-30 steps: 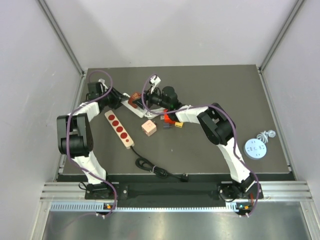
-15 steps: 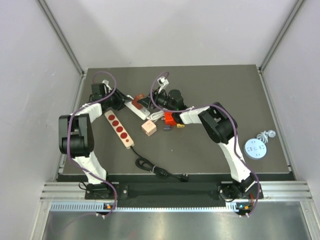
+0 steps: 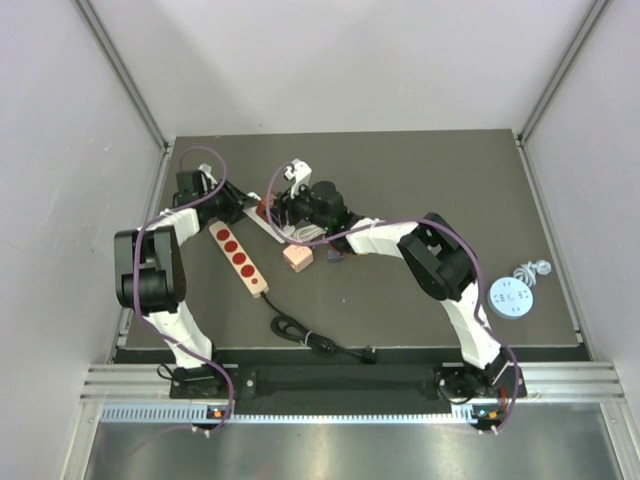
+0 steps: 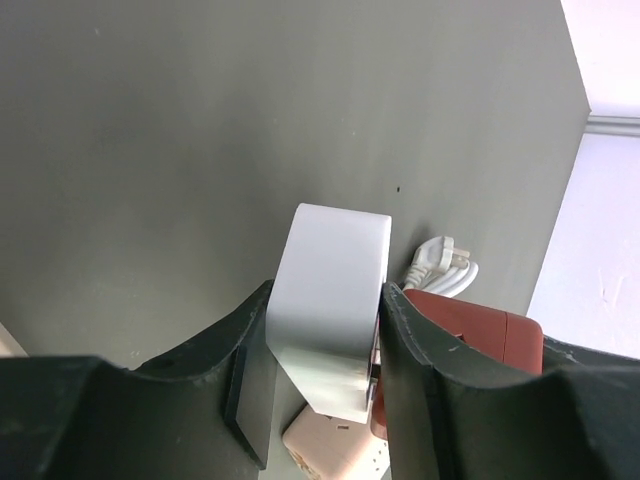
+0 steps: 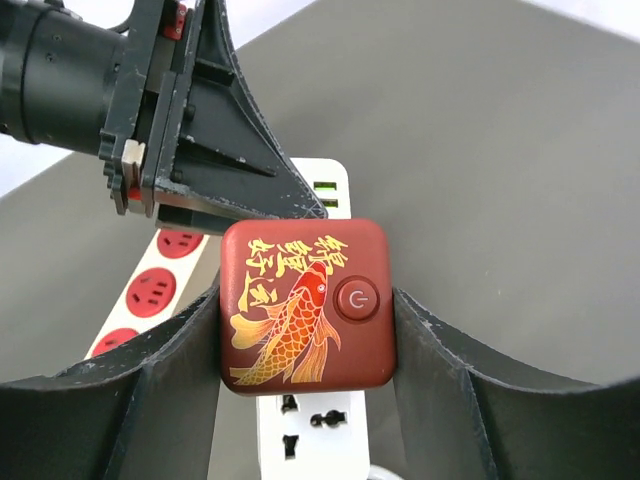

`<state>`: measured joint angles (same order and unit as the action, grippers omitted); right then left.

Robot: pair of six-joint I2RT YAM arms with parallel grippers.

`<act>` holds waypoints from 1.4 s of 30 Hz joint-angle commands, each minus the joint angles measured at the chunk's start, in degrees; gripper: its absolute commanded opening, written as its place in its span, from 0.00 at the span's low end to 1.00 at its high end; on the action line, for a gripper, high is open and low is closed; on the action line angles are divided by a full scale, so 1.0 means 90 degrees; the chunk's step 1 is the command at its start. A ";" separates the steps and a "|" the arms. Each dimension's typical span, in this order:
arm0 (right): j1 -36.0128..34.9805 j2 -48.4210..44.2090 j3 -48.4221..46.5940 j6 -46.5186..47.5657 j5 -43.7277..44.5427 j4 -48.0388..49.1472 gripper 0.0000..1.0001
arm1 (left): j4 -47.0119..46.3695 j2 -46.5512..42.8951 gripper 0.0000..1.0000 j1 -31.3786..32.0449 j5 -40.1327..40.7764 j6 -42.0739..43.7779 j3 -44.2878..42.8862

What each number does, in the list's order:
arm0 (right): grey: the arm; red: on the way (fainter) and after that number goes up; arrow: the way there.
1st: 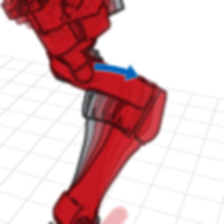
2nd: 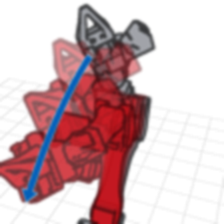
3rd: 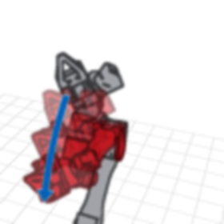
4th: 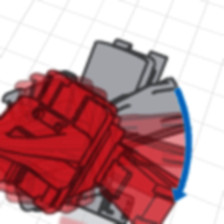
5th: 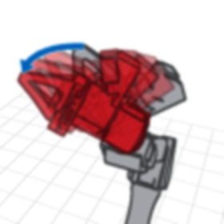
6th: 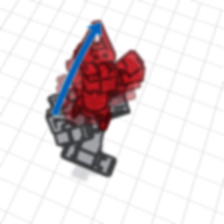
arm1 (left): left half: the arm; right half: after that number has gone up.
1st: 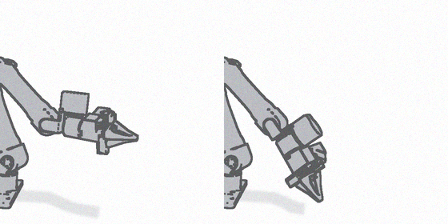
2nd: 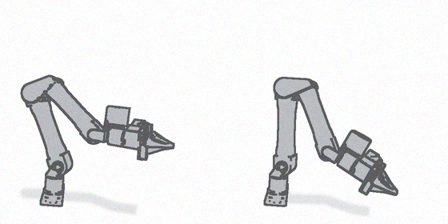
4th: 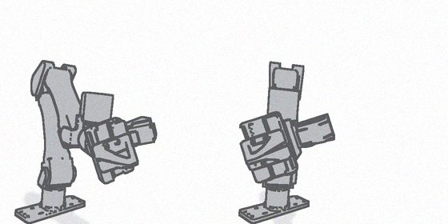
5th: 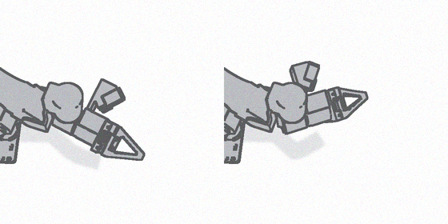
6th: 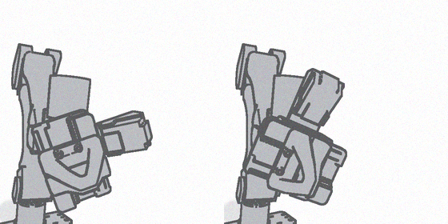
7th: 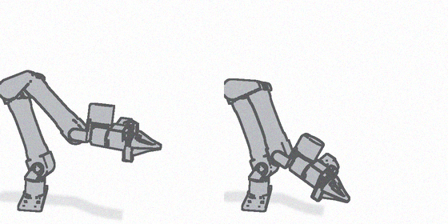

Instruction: Pull the plug off the socket

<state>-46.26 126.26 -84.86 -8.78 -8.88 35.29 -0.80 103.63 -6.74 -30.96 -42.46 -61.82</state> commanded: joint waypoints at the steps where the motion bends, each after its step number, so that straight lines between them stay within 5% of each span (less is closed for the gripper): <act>1: 0.0440 -0.0894 -0.0552 -0.0178 -0.0045 0.1107 0.00 | 0.0343 0.0165 0.00 -0.0061 0.1360 0.0509 0.0248; 4: 0.1103 -0.0768 -0.0376 -0.2178 -0.1060 0.2238 0.00 | 0.0255 0.0155 0.00 -0.0100 0.1341 0.0469 0.0326; 9: 0.1399 -0.0640 -0.0278 -0.3018 -0.1405 0.2837 0.00 | 0.0235 0.0165 0.00 -0.0139 0.1321 0.0479 0.0375; 16: 0.0814 -0.0971 -0.0542 -0.0951 -0.0624 0.1255 0.00 | 0.0352 0.0155 0.00 -0.0149 0.1418 0.0518 0.0326; 21: 0.0619 -0.1255 -0.0425 -0.0101 -0.0361 0.0757 0.00 | 0.0537 0.0233 0.00 -0.0159 0.1311 0.0567 0.0102; 26: 0.0589 -0.1577 -0.0074 0.0028 -0.0487 0.0591 0.00 | 0.0616 0.0233 0.10 -0.0227 0.1350 0.0616 -0.0279; 29: 0.0541 -0.1792 0.0170 0.0193 -0.0468 0.0513 0.00 | 0.0529 0.0399 0.00 -0.0325 0.1195 0.0558 -0.0591; 36: 0.0511 -0.2173 0.0718 0.0311 -0.0351 0.0571 0.00 | -0.2319 0.0779 0.00 -0.0540 0.0764 -0.0786 -0.0076; 42: 0.0511 -0.2085 0.0786 0.0252 -0.0380 0.0669 0.00 | -0.4958 0.1140 0.00 -0.0550 0.1739 -0.1911 0.0365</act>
<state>-41.47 110.69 -77.23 -7.33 -12.58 36.71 -25.74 112.09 -11.29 -22.09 -53.91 -58.85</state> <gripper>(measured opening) 0.588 0.414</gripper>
